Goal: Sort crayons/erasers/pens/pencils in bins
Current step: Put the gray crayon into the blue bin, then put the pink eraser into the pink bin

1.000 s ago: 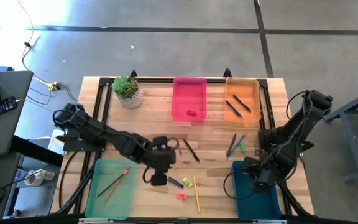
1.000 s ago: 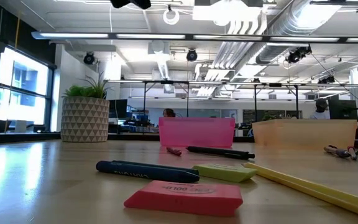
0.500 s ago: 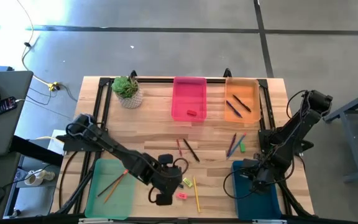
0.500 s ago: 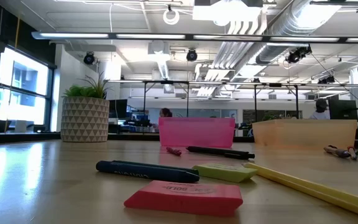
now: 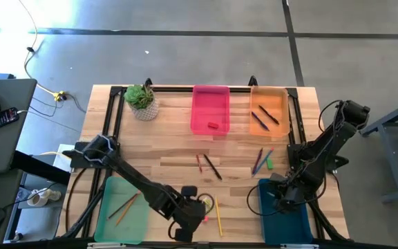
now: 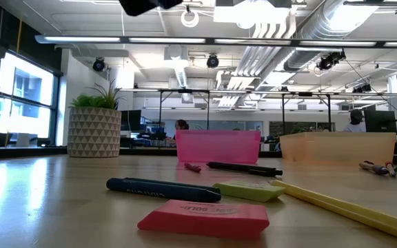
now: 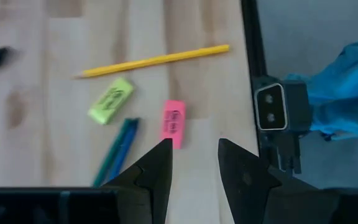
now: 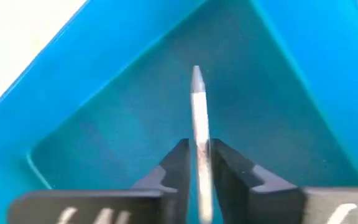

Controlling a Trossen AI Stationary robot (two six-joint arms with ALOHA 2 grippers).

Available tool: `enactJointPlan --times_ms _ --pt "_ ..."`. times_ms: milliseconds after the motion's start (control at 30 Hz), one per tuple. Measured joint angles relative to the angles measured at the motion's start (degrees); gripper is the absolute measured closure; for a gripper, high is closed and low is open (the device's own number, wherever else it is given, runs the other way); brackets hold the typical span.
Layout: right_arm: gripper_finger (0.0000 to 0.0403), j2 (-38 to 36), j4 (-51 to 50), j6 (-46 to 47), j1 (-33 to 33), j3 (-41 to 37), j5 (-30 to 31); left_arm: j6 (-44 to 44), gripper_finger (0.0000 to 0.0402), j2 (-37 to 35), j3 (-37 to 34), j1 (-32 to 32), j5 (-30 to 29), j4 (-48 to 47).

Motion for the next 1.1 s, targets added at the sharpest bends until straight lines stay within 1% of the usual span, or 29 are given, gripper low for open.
enactJointPlan --times_ms 167,333,633,800,967,1100 --pt "0.0289 0.0 0.07 3.9 0.0 0.0 0.01 1.38 0.0284 3.25 0.0 -0.38 -0.02 2.56" --pt "0.0262 0.0 0.72 7.16 0.0 0.0 -0.24 1.89 0.0284 5.72 -0.04 -0.24 0.18 2.98" --pt "0.0258 0.0 2.95 9.71 0.0 0.0 0.3 4.87 0.0284 8.44 -0.04 0.0 -0.89 3.76" --pt "0.0258 0.0 3.21 9.8 0.0 0.02 0.45 5.93 0.0284 9.6 -0.04 0.82 -0.62 6.31" --pt "0.0258 0.0 3.23 9.8 0.0 0.02 0.49 5.88 0.0279 10.32 0.04 1.97 1.89 7.16" --pt "0.0258 0.0 3.23 9.8 -0.02 0.02 0.5 5.87 0.0258 11.37 -0.09 2.81 3.63 6.64"
